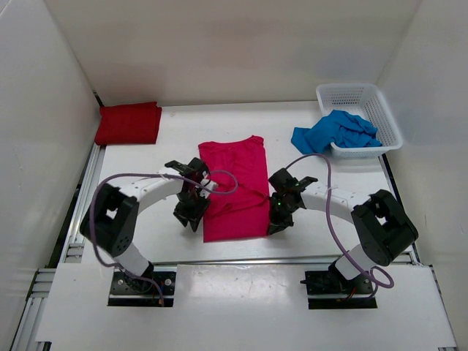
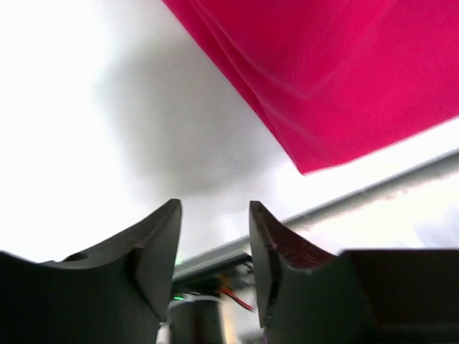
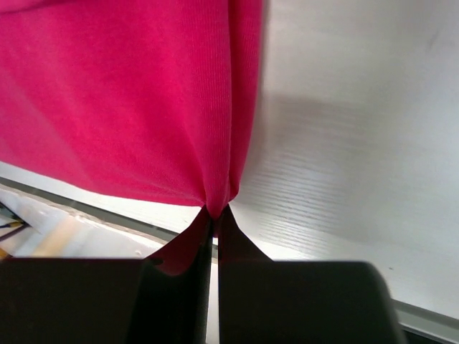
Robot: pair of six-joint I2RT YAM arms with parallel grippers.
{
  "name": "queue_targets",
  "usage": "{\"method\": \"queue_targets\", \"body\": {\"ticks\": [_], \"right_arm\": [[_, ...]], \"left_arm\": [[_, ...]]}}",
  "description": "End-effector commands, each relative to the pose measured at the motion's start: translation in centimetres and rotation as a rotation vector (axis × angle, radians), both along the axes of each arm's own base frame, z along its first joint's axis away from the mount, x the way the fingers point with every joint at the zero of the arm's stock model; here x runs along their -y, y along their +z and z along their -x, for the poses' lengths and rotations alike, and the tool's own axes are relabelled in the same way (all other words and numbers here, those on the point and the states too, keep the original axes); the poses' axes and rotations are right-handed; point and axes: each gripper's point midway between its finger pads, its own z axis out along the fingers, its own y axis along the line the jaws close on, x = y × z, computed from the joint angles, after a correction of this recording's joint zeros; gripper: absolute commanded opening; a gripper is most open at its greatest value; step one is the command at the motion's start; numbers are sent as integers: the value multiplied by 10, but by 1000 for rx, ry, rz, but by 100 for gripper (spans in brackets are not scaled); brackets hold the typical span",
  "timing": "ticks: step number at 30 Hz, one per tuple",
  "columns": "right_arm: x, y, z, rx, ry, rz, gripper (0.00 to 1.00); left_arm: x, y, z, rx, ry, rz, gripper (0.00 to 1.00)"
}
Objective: Fold and stack the t-shirts
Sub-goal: Grab one side of the 2/3 rectangular tshirt with both arms
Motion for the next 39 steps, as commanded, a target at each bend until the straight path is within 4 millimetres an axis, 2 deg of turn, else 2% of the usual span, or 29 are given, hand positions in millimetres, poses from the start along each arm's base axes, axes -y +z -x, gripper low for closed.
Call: {"method": "queue_targets", "body": {"ticks": [1,2,3,5,7,8,10,13,16,19,27,30,32,38,39], "right_arm": [[3,5,12,-19,31,-3,0],[3,5,12,-19,31,-3,0],[3,5,12,-19,31,-3,0],[2,5,10,-22,23,-2,0],[3,4,9,-17,20,5,0],[1,5,6,-7,21,-3,0],[-1,5,5,-3,12,-9,0],[-3,5,3,2,4,-15,0],[-3,3,3,-1,-5,-16,0],[-3,4,3,9,-5,-24,0],[0,3,4,22,-7,-23,0],[2,0,6,15,-7,-17,0],[2,0,6,15,-7,-17,0],[2,0,6,15,-7,-17,0],[2,0,6,15,-7,-17,0]], "left_arm": [[3,46,-61,368,-38,-60,54],[17,62,-73,446,-58,-44,54],[21,71,-83,502,-65,-58,56],[49,84,-93,582,-105,-11,58],[68,85,-95,625,-135,17,62],[87,86,-98,662,-159,59,64],[109,79,-93,657,-196,114,64],[129,55,-79,614,-264,120,67],[138,34,-79,598,-295,67,67],[145,29,-96,636,-281,28,67],[135,7,-111,654,-275,-93,67],[138,11,-115,674,-267,-89,60],[141,14,-120,689,-261,-91,50],[137,4,-121,681,-266,-128,34],[140,7,-123,690,-262,-120,29]]}}
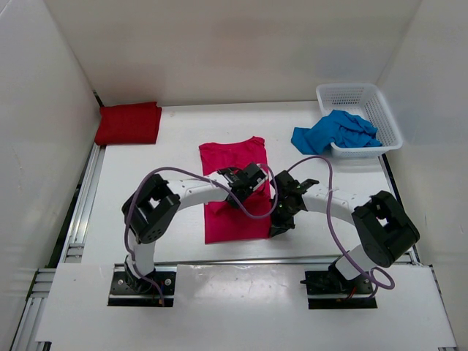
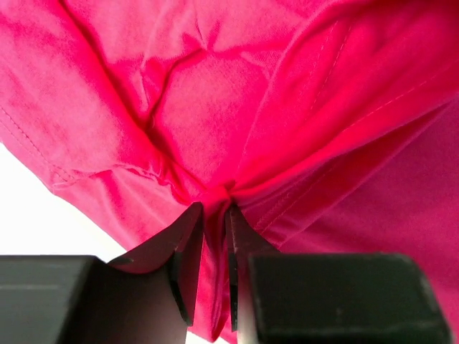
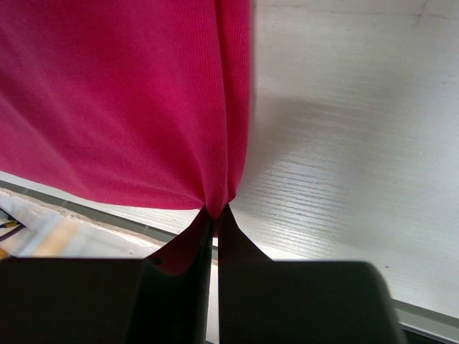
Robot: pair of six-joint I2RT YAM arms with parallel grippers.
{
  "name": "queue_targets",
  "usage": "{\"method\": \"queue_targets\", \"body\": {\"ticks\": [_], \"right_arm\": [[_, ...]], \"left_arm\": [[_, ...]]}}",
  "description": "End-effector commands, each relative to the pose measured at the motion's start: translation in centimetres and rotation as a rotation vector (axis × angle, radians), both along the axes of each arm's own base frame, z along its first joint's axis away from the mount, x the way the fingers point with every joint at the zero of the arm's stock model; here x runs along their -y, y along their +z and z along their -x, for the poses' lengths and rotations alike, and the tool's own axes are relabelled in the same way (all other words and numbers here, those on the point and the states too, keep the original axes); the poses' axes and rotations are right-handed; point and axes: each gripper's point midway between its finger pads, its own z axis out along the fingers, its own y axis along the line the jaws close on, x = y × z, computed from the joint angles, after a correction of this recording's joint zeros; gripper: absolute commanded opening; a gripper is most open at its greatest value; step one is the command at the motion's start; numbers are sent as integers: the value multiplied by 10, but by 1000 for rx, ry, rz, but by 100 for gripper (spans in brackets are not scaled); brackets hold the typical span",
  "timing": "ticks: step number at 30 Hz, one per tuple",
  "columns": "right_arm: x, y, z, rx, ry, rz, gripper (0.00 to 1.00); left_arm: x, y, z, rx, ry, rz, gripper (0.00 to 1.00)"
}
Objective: Fold and stack the t-shirts
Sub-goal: Grab one side of the 2/3 rectangular tshirt with both arms
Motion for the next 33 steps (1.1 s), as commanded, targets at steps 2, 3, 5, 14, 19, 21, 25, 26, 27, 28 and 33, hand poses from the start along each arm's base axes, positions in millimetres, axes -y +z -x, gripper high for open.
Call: {"method": "queue_targets", "body": {"ticks": [2,3,5,14,19,21,25,26,27,28,33], "right_arm": [[-5,7,-3,38,4,-30,0],[-5,7,-3,38,4,-30,0],[-5,7,-3,38,4,-30,0],[-7,5,-3,33,6,-37,0],[-7,3,-2,26,6,-31,0],[-7,3,-2,26,6,-31,0],[-9,4,-3,27,9,-44,0],[-9,4,-3,27,9,-44,0],[-9,4,-3,27,9,-44,0],[-8,2,-2,20,9,-38,0],[-8,2,-2,20,9,-38,0]], "left_arm": [[7,9,-19,48,26,13,29],[5,14,-32,60,54,27,29],[5,18,-45,72,79,41,34],[-18,28,-92,122,194,49,53],[-18,78,-99,186,204,154,67],[-9,98,-85,154,156,244,67],[-13,120,-35,44,67,349,69],[-14,112,-21,-24,48,345,71],[-18,107,-10,-73,44,325,71],[-28,94,6,-155,50,269,72],[-52,54,22,-223,84,179,72]]}}
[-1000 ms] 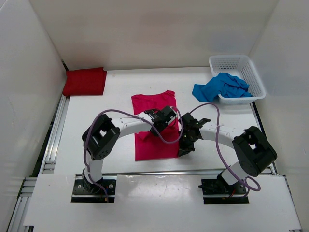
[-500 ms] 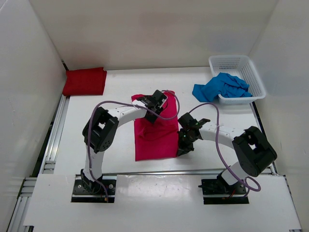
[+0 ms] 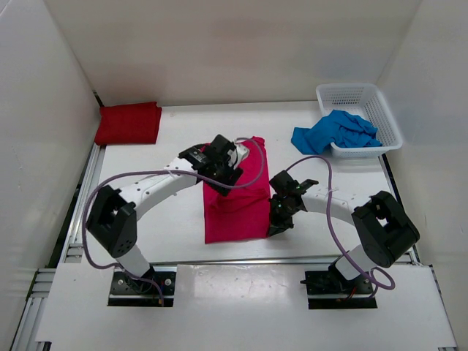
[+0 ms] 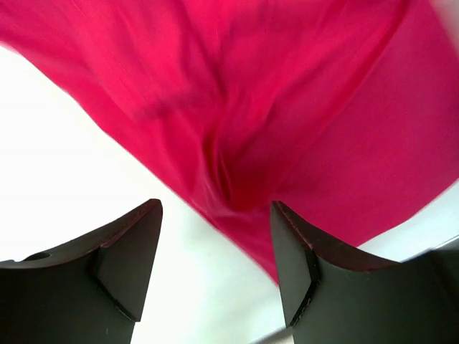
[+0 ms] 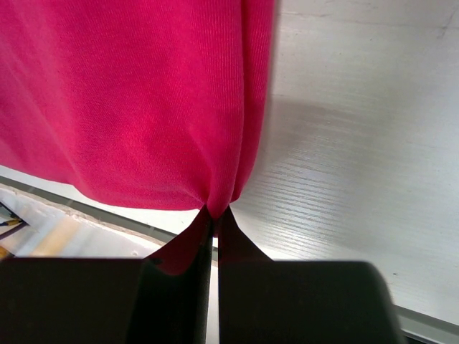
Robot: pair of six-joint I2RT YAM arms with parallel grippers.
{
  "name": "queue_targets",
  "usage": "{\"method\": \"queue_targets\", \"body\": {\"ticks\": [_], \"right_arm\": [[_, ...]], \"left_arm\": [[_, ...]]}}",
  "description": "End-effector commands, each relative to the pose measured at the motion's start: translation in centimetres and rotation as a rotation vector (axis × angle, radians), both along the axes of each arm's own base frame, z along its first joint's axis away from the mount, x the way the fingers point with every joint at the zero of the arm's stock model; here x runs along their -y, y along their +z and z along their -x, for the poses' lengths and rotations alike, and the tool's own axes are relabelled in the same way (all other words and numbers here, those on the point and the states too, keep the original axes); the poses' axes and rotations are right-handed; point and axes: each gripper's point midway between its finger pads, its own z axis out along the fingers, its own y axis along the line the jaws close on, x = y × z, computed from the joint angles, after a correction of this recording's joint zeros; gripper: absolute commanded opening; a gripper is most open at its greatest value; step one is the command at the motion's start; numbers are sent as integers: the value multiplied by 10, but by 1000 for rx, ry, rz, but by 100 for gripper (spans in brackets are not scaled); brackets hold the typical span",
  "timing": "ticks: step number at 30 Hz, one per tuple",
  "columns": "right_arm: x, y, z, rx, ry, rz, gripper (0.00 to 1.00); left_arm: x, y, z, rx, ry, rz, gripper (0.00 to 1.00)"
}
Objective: Fold and stack the t-shirts
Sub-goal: Grab one side of the 2/3 rectangular tshirt with both arms
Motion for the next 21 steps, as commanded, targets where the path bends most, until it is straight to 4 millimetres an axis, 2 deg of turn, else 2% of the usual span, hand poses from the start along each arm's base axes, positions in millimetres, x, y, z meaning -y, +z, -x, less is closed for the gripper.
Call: {"method": "queue_targets", "body": {"ticks": [1,4,5,9,10,12,16,20,21], "right_arm": [[-4,1,0,5,2,-19,0],[-2,-1,3,-2,2,-13,0],[-2,-1,3,-2,2,-13,0],[-2,-1,3,-2,2,-13,0],[-2,-1,3,-2,2,-13,0],[-2,-1,3,-2,2,-13,0],[-2,-1,3,-2,2,-13,0],[-2,-1,3,-2,2,-13,0],[-2,-1,3,-2,2,-13,0]], "left_arm": [[-22,-43,32,-152,-11,-91,72],[-24,-45,30,-135,-6,-89,72],[-24,-52,28,-138,-1,-106,72],[-25,-63,14,-130,23,-164,68],[-25,-59,8,-120,35,-154,66],[-27,-66,5,-134,44,-165,56],[-29,-72,1,-143,54,-171,46],[-32,-80,-2,-170,68,-170,21],[-37,-80,-10,-173,92,-168,10]]}}
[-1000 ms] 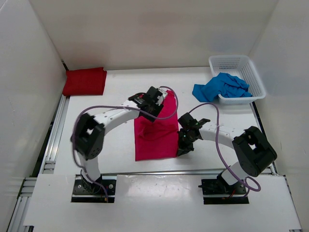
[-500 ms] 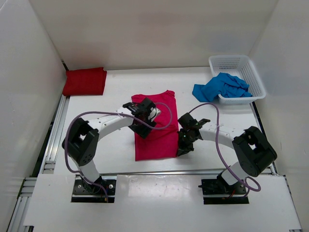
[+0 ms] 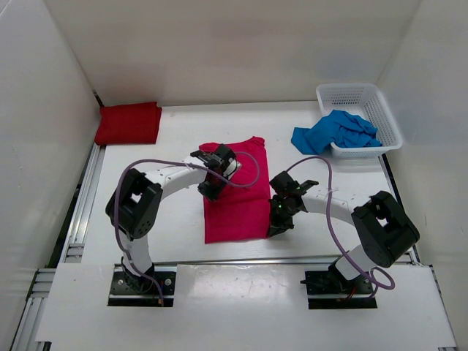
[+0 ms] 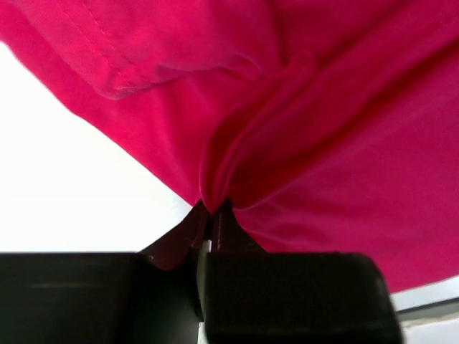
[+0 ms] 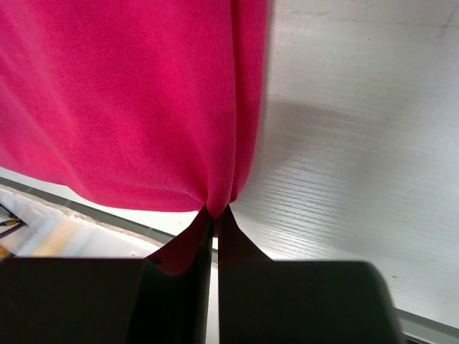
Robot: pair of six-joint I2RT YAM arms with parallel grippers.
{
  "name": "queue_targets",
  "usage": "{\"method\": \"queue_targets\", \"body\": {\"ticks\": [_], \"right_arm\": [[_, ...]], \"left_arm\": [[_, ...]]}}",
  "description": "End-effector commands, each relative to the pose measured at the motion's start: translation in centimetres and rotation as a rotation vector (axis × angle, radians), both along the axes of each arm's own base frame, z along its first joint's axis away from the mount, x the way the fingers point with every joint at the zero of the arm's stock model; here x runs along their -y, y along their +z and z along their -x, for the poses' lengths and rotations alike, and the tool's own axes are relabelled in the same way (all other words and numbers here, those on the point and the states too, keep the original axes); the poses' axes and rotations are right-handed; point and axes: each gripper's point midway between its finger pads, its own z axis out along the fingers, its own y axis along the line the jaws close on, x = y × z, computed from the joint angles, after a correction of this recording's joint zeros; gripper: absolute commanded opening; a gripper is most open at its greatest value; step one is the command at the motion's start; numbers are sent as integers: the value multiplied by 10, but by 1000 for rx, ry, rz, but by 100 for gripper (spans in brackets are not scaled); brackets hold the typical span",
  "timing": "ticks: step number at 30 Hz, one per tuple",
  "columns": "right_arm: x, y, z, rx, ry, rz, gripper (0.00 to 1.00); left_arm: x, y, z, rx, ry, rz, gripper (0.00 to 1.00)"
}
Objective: Fold and stack the t-shirts
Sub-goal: Grab one side of the 2/3 rectangular tshirt with both arms
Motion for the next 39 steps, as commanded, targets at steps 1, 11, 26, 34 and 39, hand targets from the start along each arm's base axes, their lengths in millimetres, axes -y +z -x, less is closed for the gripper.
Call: {"method": "queue_targets", "body": {"ticks": [1,11,26,34,39], "right_arm": [[-2,1,2,0,2,-11,0],[-2,1,2,0,2,-11,0],[14,44,-34,171,-9,14,36],[-13,85,-121,318,31,-3,33],[-37,52,-160,267,109,43,32]], "left_arm": [[1,15,-27,56,43,43,10],[-29,7,-48,-23,151,40,42],[-55,73,-43,6,238,260,79],[-47,37,35,-237,186,277,81],[-46,9,73,-325,146,249,79]]}}
